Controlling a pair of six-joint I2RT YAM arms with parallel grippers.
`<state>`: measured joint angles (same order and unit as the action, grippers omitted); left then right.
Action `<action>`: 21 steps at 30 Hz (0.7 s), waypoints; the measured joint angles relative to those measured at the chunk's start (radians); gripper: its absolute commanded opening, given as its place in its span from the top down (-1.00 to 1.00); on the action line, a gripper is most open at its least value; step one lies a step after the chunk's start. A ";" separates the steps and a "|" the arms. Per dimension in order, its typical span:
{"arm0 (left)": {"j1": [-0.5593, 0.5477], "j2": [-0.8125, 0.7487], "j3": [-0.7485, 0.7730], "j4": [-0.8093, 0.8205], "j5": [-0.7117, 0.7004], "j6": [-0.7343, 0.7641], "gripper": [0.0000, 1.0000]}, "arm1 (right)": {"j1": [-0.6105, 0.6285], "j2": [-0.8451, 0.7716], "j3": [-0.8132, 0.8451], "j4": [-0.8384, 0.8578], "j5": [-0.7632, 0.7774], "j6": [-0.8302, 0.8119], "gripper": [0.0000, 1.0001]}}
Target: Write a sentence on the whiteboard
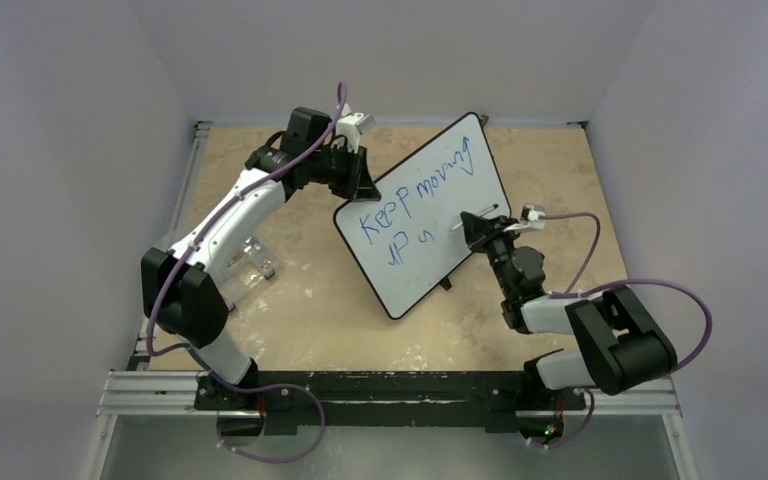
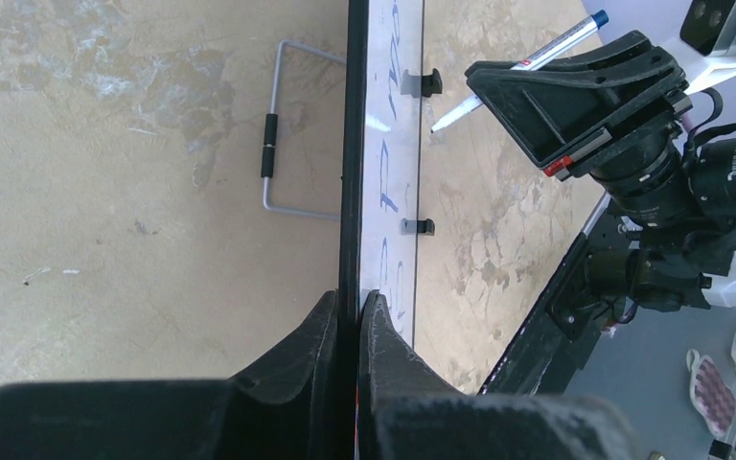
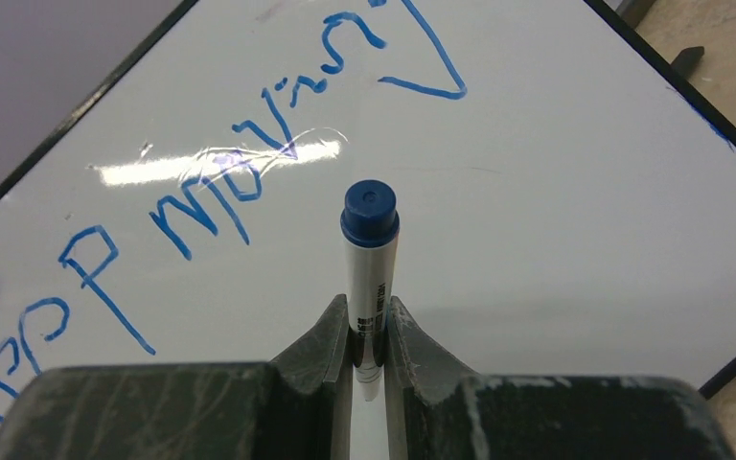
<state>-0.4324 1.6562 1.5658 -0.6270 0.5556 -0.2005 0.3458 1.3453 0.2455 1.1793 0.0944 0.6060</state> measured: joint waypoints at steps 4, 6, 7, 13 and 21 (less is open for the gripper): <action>0.000 0.005 0.007 -0.007 -0.002 -0.002 1.00 | 0.000 0.089 -0.031 0.190 0.005 0.092 1.00; 0.000 0.010 0.014 -0.011 -0.002 -0.005 1.00 | 0.000 0.117 -0.039 0.246 0.010 0.122 1.00; 0.000 0.012 0.016 -0.011 -0.002 -0.007 1.00 | 0.000 0.126 -0.041 0.260 0.012 0.131 1.00; 0.000 0.017 0.021 -0.014 -0.003 -0.017 1.00 | 0.000 0.179 -0.047 0.316 0.024 0.172 1.00; 0.001 0.018 0.021 -0.016 -0.005 -0.018 1.00 | 0.000 0.245 -0.032 0.333 0.047 0.188 1.00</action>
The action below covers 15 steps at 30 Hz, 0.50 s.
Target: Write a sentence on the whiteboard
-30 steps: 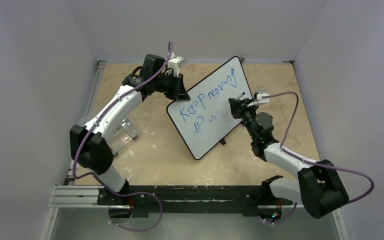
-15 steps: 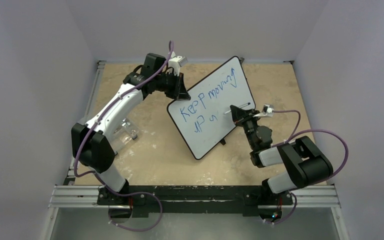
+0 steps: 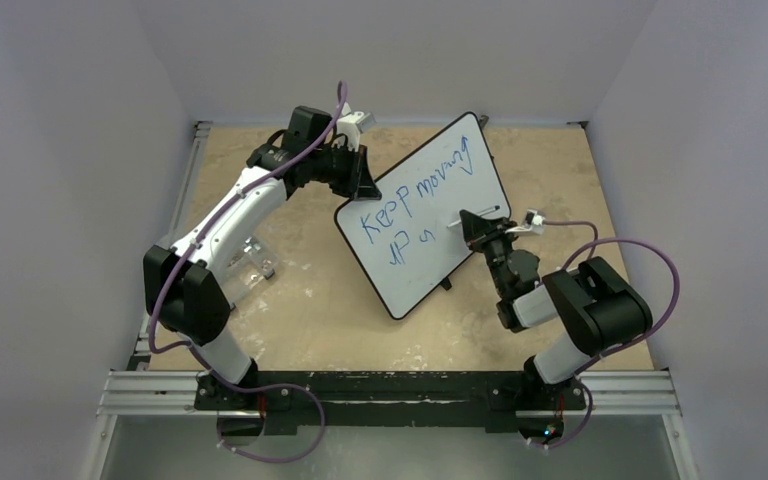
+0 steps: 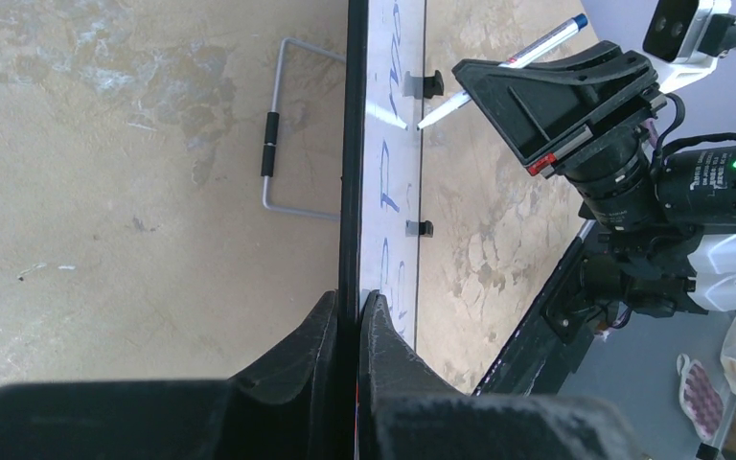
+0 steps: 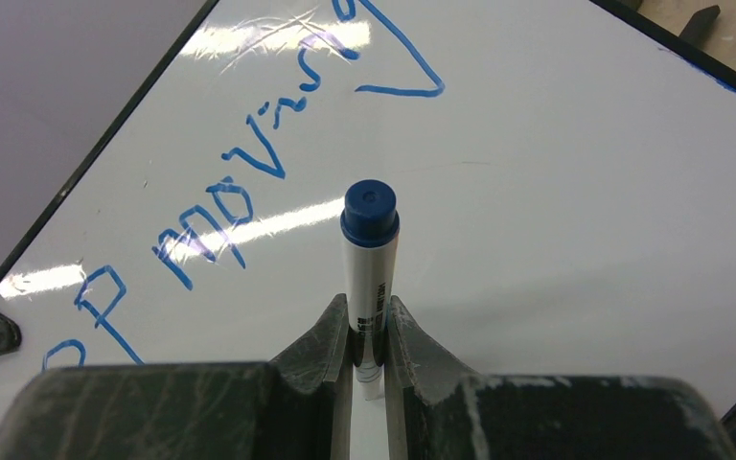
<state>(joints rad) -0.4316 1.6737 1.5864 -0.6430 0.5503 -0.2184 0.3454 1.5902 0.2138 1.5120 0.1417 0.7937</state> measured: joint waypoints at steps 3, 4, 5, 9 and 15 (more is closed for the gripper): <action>0.000 0.000 0.000 -0.001 -0.001 0.000 1.00 | 0.000 0.000 0.019 0.003 0.004 -0.001 1.00; 0.000 0.000 0.000 -0.001 -0.001 0.000 1.00 | 0.000 0.000 0.025 0.005 0.005 -0.001 1.00; 0.000 0.000 0.000 -0.001 -0.001 0.000 1.00 | 0.000 0.000 0.030 0.007 0.005 -0.001 1.00; 0.000 0.000 0.000 -0.001 -0.001 0.000 1.00 | 0.000 0.000 0.046 0.008 0.006 -0.001 1.00; 0.000 0.000 0.000 -0.002 -0.002 0.000 1.00 | 0.000 0.006 0.072 0.010 0.006 -0.002 1.00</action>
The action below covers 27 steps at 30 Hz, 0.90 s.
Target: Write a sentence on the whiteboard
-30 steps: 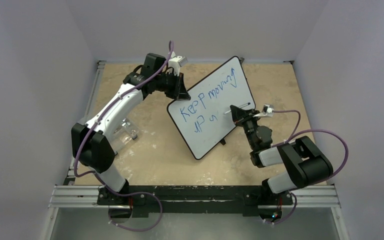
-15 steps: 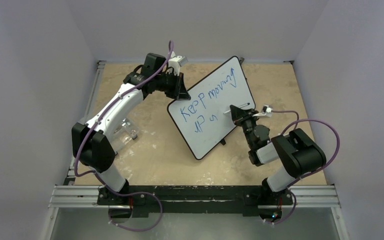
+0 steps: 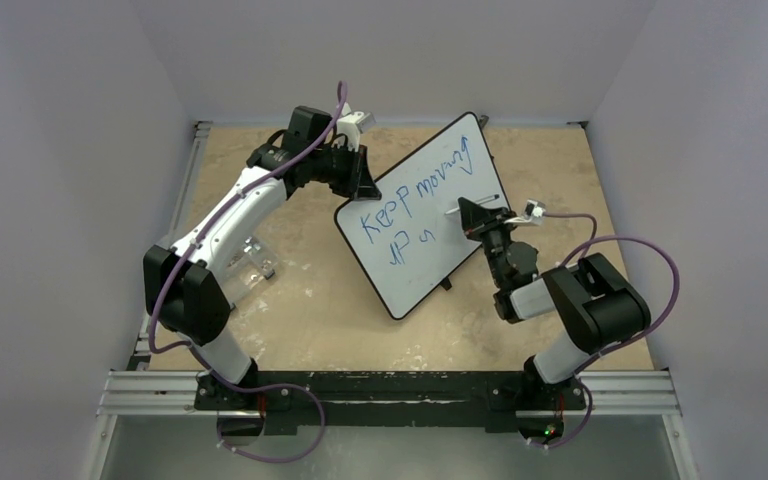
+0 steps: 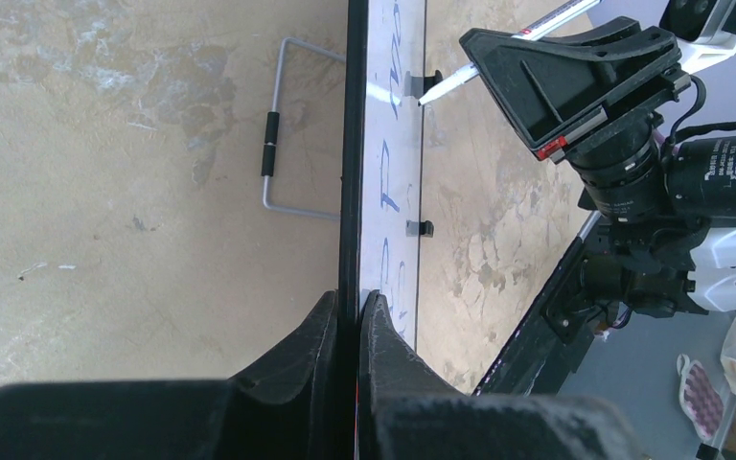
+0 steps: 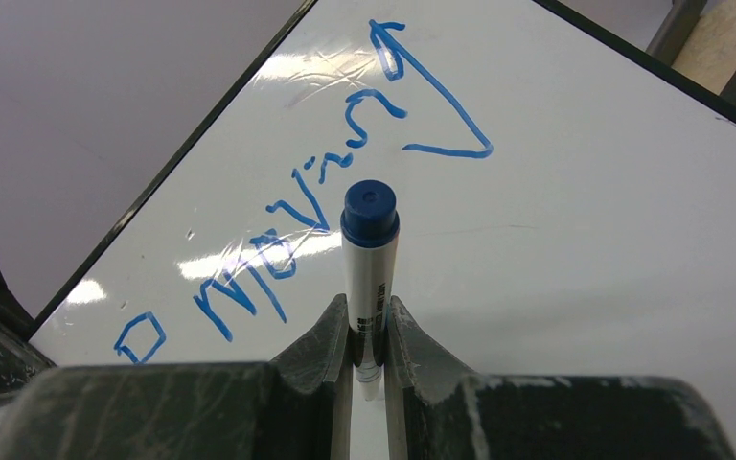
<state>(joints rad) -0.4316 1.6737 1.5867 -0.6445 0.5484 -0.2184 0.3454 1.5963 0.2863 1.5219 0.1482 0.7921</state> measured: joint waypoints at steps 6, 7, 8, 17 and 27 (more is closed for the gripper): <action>0.000 0.000 0.000 0.000 -0.002 0.000 1.00 | 0.000 0.040 0.035 0.006 0.000 0.001 1.00; 0.000 0.000 0.000 -0.001 -0.003 -0.002 1.00 | 0.000 0.048 0.038 0.013 0.000 0.001 1.00; 0.001 0.002 0.000 -0.001 -0.003 -0.004 1.00 | -0.001 0.053 0.042 0.016 0.000 0.001 1.00; 0.005 0.005 0.000 -0.002 -0.003 -0.008 1.00 | -0.006 0.068 0.051 0.022 -0.004 0.013 1.00; 0.006 0.006 0.000 -0.004 -0.004 -0.008 1.00 | -0.013 0.079 0.036 0.034 -0.061 0.047 1.00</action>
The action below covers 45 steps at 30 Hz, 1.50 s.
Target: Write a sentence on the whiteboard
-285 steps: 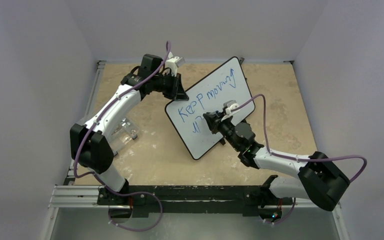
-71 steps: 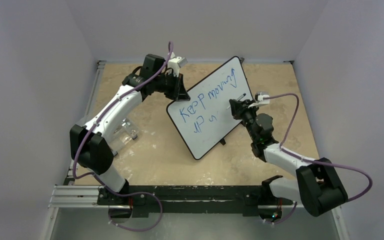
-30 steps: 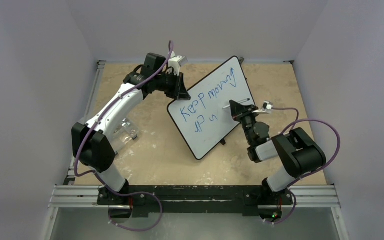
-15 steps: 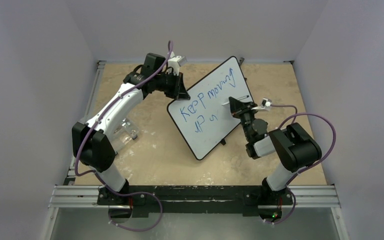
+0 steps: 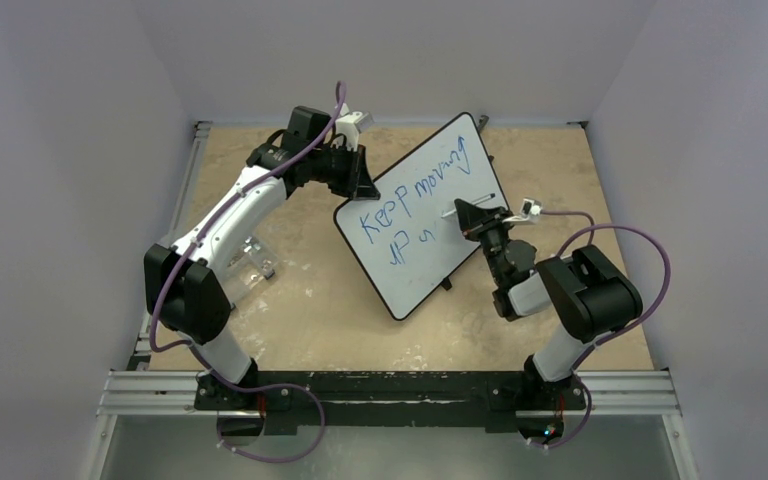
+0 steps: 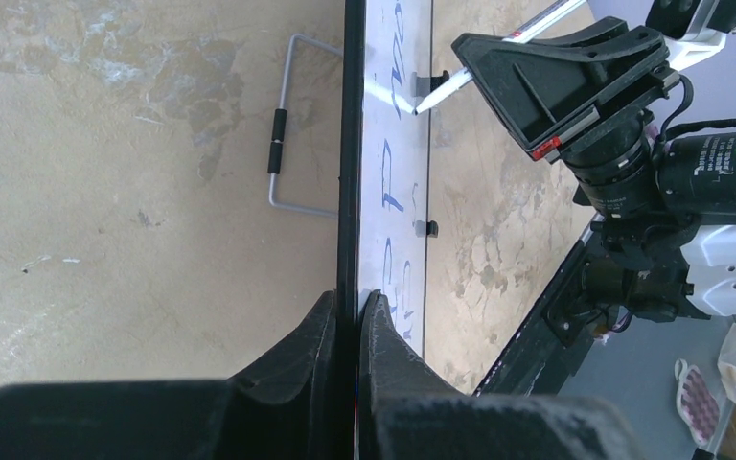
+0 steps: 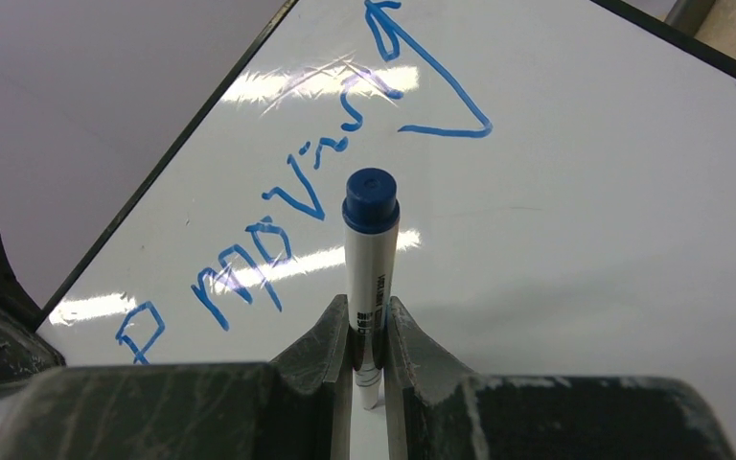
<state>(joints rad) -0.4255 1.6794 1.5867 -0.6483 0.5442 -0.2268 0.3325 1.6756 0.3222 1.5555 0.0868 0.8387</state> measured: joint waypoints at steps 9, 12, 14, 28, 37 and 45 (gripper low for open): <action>0.000 0.000 0.000 0.000 0.001 0.000 1.00 | 0.001 0.019 -0.055 -0.001 -0.037 0.006 1.00; 0.000 0.000 0.000 0.001 0.002 0.000 1.00 | 0.001 0.033 -0.060 -0.002 -0.037 0.005 1.00; 0.000 0.000 0.000 0.001 0.002 0.000 1.00 | 0.001 0.034 -0.060 -0.003 -0.035 0.002 1.00; 0.000 0.000 0.000 0.002 0.002 0.000 1.00 | 0.001 0.032 0.028 -0.008 0.019 -0.055 1.00; -0.002 0.000 0.010 -0.018 0.002 0.001 1.00 | 0.001 -0.195 -0.036 -0.033 0.027 -0.076 1.00; -0.002 -0.018 -0.013 -0.022 -0.006 0.003 0.96 | 0.001 -0.525 -0.091 -0.152 0.040 -0.121 1.00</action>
<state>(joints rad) -0.4274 1.6611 1.5734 -0.6701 0.5385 -0.2241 0.3336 1.1503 0.2314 1.4033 0.1272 0.7181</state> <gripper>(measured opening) 0.052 0.110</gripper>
